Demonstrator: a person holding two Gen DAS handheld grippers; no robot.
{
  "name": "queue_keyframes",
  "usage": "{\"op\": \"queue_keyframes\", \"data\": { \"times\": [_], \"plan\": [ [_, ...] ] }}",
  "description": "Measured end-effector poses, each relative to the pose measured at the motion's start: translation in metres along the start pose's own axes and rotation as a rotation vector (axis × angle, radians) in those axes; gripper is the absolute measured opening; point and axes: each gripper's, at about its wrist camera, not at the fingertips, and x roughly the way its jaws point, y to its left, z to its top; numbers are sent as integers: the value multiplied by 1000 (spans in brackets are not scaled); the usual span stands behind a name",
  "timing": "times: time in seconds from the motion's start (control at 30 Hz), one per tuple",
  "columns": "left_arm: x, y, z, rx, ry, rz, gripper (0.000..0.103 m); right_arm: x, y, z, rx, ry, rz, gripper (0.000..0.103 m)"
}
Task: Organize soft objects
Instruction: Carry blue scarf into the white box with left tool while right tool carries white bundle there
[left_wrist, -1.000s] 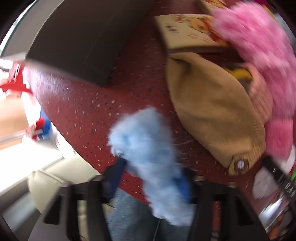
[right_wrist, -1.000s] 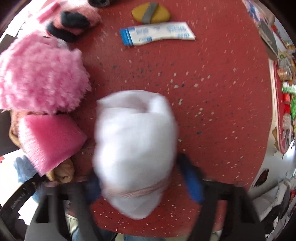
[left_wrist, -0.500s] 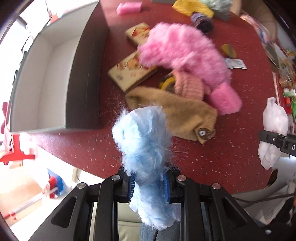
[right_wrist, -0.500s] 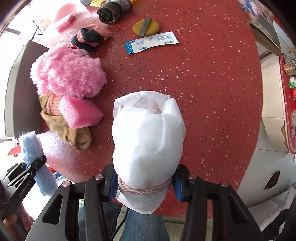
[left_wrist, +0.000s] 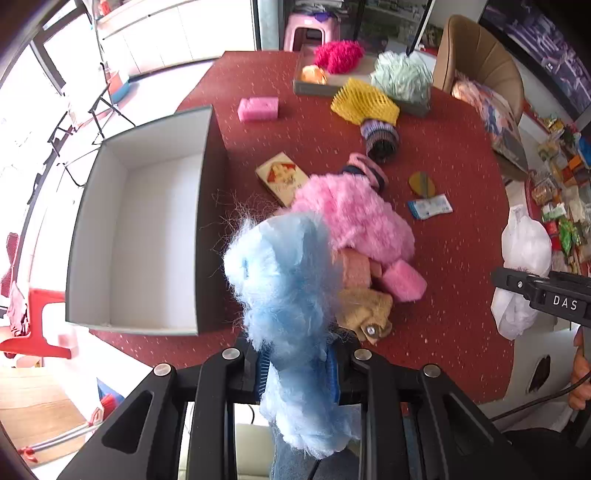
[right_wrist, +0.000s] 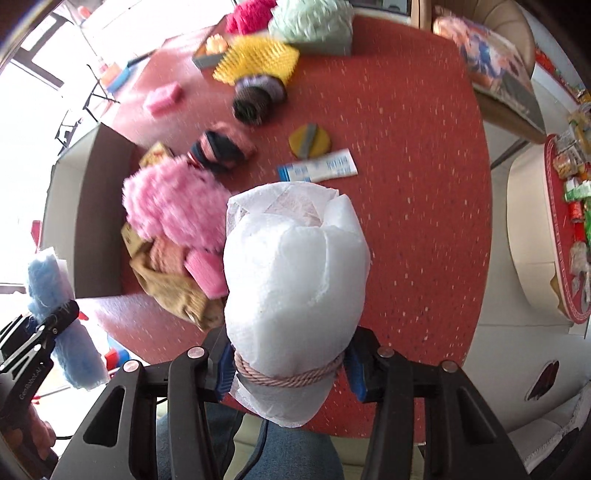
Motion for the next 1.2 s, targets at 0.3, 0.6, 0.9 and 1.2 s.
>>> {"op": "queue_keyframes", "data": {
  "times": [0.3, 0.6, 0.9, 1.2],
  "plan": [
    [-16, 51, 22, -11, -79, -24, 26, -20, 36, 12, 5, -84, -34, 52],
    [-16, 117, 49, 2, -98, -36, 26, -18, 110, 31, 9, -109, -50, 52],
    [-7, 176, 62, -99, -102, -19, 26, -11, 198, 70, -107, -123, -33, 52],
    [9, 226, 65, -211, -72, 36, 26, 7, 280, 95, -253, -108, 43, 52]
  ]
}}
